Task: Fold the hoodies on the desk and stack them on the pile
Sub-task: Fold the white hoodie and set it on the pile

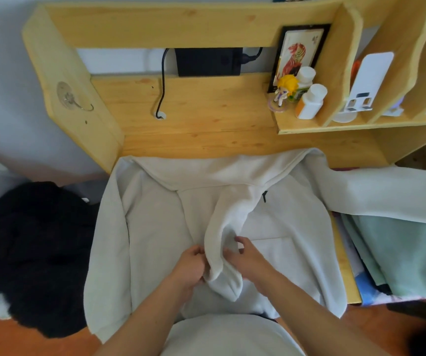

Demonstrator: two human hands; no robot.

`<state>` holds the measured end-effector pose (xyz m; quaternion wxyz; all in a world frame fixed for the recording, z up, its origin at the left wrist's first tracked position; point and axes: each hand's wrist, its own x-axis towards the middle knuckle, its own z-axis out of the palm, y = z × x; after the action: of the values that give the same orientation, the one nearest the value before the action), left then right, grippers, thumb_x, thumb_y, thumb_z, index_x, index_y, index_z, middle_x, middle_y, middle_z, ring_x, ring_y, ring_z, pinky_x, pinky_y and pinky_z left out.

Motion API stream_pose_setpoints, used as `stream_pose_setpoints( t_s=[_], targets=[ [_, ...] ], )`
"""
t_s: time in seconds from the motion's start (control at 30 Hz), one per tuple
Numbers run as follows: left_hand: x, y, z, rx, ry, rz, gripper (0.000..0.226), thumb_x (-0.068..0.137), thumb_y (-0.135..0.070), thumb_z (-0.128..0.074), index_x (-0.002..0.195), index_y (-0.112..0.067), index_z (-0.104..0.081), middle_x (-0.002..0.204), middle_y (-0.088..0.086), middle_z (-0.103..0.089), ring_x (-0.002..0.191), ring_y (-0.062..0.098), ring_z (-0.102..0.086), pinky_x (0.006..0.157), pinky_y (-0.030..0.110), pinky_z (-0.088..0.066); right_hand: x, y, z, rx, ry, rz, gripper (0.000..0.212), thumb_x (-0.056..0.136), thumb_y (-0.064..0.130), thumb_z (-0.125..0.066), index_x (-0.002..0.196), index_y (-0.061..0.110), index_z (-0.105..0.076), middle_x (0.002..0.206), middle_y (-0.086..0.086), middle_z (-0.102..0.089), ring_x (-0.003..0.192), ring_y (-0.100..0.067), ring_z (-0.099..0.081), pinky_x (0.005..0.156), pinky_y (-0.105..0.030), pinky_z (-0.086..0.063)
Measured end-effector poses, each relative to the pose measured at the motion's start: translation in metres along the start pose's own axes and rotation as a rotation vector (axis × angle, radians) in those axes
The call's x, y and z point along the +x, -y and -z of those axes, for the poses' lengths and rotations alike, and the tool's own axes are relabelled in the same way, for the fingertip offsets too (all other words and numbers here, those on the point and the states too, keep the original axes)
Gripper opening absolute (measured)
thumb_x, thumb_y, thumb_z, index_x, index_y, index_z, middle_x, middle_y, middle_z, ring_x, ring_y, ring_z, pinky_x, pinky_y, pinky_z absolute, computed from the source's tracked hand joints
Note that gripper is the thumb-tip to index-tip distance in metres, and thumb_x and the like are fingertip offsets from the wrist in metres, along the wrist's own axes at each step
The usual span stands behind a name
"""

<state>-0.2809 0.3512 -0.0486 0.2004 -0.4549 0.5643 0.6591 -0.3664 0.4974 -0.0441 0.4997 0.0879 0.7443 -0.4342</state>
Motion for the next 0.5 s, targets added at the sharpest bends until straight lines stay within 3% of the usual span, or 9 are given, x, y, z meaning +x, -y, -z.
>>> stream_pose_setpoints(
  t_s=[0.07, 0.13, 0.23, 0.37, 0.43, 0.5],
  targets=[
    [-0.009, -0.009, 0.002, -0.053, -0.037, -0.061, 0.014, 0.091, -0.005, -0.058, 0.101, -0.003, -0.067, 0.087, 0.014, -0.075, 0.077, 0.029, -0.069, 0.062, 0.035, -0.053, 0.002, 0.002, -0.011, 0.038, -0.187, 0.054, 0.023, 0.093, 0.039, -0.063, 0.112, 0.027, -0.057, 0.112, 0.001, -0.065, 0.098, -0.018, -0.064, 0.082, -0.033, -0.054],
    [-0.019, -0.023, 0.011, -0.225, -0.182, -0.157, 0.004, 0.093, -0.005, -0.060, 0.089, -0.005, -0.060, 0.076, 0.012, -0.062, 0.069, 0.022, -0.058, 0.060, 0.032, -0.045, -0.010, 0.011, 0.000, 0.107, -0.417, 0.170, 0.003, 0.096, 0.026, -0.060, 0.095, 0.025, -0.063, 0.090, -0.001, -0.066, 0.084, -0.021, -0.062, 0.074, -0.037, -0.051],
    [-0.044, -0.050, 0.032, -0.513, -0.302, -0.344, 0.025, 0.100, -0.010, -0.059, 0.076, -0.015, -0.052, 0.077, 0.003, -0.060, 0.077, 0.015, -0.060, 0.078, 0.031, -0.050, -0.041, 0.040, 0.035, 0.185, -0.678, 0.463, 0.008, 0.098, 0.016, -0.058, 0.093, 0.023, -0.057, 0.074, 0.002, -0.057, 0.070, -0.017, -0.053, 0.065, -0.032, -0.042],
    [-0.076, -0.072, 0.032, -0.561, -0.201, -0.541, 0.028, 0.101, -0.009, -0.058, 0.075, -0.016, -0.050, 0.087, 0.005, -0.061, 0.088, 0.014, -0.064, 0.087, 0.031, -0.053, -0.086, 0.055, 0.049, 0.238, -0.678, 0.793, 0.023, 0.098, 0.004, -0.050, 0.111, 0.023, -0.055, 0.066, 0.008, -0.045, 0.061, -0.008, -0.043, 0.058, -0.018, -0.037],
    [-0.075, -0.061, 0.031, -0.427, -0.283, -0.587, 0.021, 0.098, -0.003, -0.059, 0.078, -0.009, -0.054, 0.093, 0.006, -0.063, 0.090, 0.016, -0.063, 0.086, 0.028, -0.050, -0.083, 0.026, 0.043, -0.008, -0.703, 0.726, 0.028, 0.098, 0.005, -0.049, 0.117, 0.026, -0.054, 0.070, 0.007, -0.053, 0.065, -0.008, -0.051, 0.058, -0.018, -0.039],
    [-0.063, -0.035, 0.032, -0.228, -0.332, -0.461, 0.015, 0.090, -0.002, -0.064, 0.077, -0.004, -0.057, 0.097, 0.006, -0.062, 0.090, 0.021, -0.061, 0.081, 0.022, -0.046, -0.062, -0.023, 0.043, -0.305, -0.651, 0.393, 0.032, 0.098, 0.009, -0.048, 0.123, 0.027, -0.055, 0.079, 0.002, -0.064, 0.072, -0.013, -0.060, 0.059, -0.027, -0.043]
  ],
)
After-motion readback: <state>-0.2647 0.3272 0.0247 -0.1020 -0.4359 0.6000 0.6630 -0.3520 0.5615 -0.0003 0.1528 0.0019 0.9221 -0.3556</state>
